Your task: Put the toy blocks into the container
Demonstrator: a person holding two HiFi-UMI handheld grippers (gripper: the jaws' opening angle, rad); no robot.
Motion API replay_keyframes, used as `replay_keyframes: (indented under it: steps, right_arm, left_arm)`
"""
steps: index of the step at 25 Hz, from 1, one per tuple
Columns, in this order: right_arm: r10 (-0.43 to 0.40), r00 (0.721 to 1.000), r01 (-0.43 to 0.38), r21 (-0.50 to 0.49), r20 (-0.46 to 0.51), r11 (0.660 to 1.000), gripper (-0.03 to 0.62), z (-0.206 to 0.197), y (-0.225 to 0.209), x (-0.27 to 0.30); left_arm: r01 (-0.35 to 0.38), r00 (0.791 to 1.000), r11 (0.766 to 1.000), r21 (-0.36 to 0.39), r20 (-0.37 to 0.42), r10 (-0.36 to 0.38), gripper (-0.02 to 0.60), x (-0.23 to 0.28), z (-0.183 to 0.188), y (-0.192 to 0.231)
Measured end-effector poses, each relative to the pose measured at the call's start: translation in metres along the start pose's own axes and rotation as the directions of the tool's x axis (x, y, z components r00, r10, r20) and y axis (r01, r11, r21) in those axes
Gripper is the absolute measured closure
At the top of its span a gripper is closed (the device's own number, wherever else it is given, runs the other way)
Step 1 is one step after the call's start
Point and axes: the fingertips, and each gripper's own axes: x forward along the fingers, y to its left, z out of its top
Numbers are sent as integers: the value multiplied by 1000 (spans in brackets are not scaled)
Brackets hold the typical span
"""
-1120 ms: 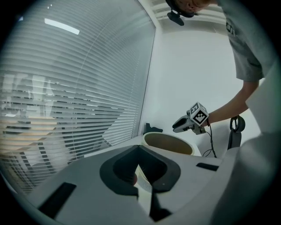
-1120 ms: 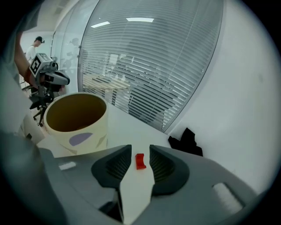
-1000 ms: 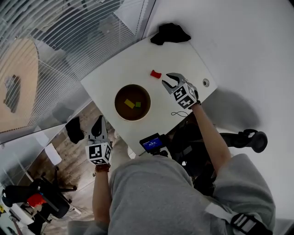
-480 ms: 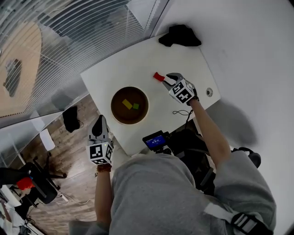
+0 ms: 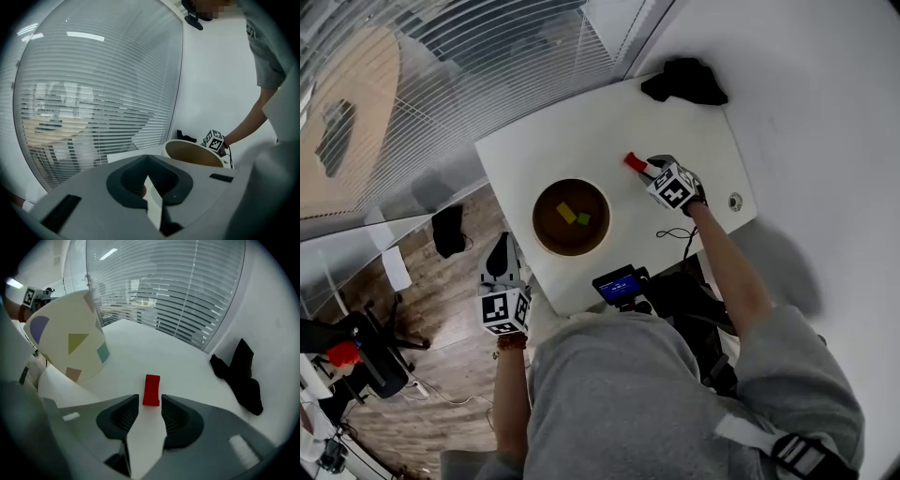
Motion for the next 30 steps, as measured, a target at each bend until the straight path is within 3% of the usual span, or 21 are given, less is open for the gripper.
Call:
replay_keyframes:
  steps: [11,20,30]
  right_arm:
    - [11,998,-9,28,-63,1000,433,-6,1,23]
    - [-46,997,48,29,-57,998,454,-1,-3,15]
    - [-115,993,115,56,1,992,456,16,-3,-19]
  left_arm:
    - [-33,999,999,-11,10,33,574,-7,4,7]
    - [-32,999,999,-5,43,32,574,-13,16,9]
    - [33,997,999,7,64,-33,574,-7,17,7]
